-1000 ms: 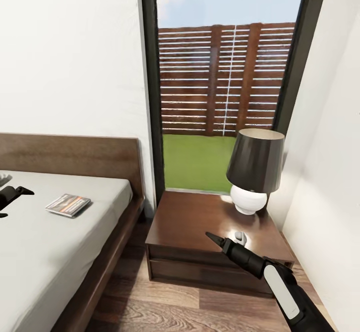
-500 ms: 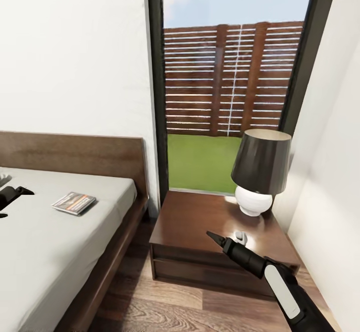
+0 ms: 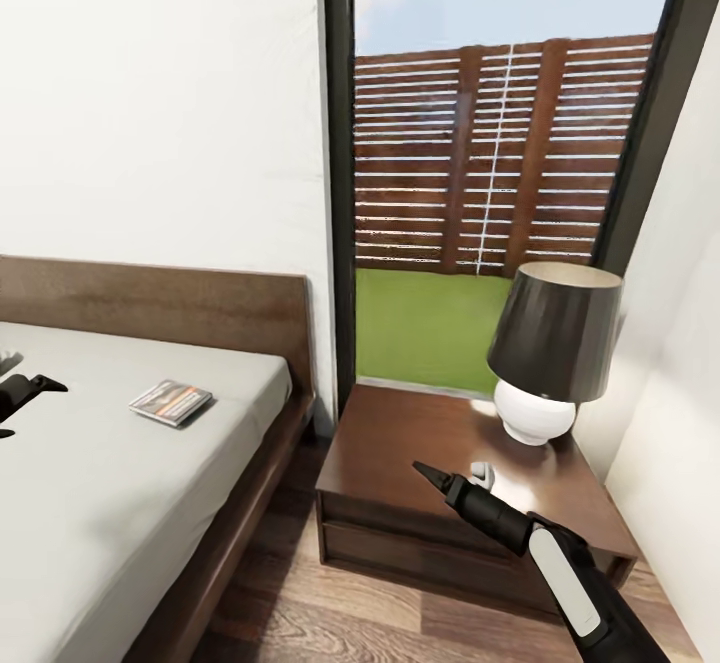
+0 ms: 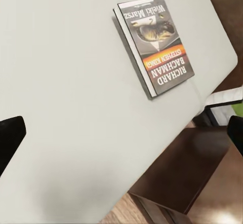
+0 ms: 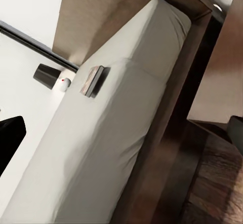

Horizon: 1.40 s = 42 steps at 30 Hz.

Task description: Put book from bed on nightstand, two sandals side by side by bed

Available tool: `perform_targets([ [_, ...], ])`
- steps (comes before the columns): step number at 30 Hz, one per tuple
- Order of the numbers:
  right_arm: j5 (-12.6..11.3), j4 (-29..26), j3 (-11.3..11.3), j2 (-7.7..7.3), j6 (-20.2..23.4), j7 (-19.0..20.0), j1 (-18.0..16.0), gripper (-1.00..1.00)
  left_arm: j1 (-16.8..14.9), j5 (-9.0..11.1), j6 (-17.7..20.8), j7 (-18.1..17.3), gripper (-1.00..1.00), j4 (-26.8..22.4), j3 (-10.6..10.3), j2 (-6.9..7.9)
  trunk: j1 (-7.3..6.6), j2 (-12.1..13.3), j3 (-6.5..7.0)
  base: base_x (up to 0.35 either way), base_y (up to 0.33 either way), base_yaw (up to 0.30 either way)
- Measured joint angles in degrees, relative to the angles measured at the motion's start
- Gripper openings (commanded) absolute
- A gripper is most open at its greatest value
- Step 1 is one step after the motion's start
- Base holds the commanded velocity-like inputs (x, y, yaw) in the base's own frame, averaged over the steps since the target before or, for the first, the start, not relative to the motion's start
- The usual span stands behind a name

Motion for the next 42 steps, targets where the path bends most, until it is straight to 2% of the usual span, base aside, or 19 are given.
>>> perform_targets([
  [42, 0.00, 0.04, 0.00, 0.00, -0.16, 0.16, 0.02, 1.00, 0.00, -0.02, -0.40, 0.00, 1.00, 0.27, 0.00, -0.25, 0.00, 0.00, 0.00, 0.168, 0.000, 0.002],
])
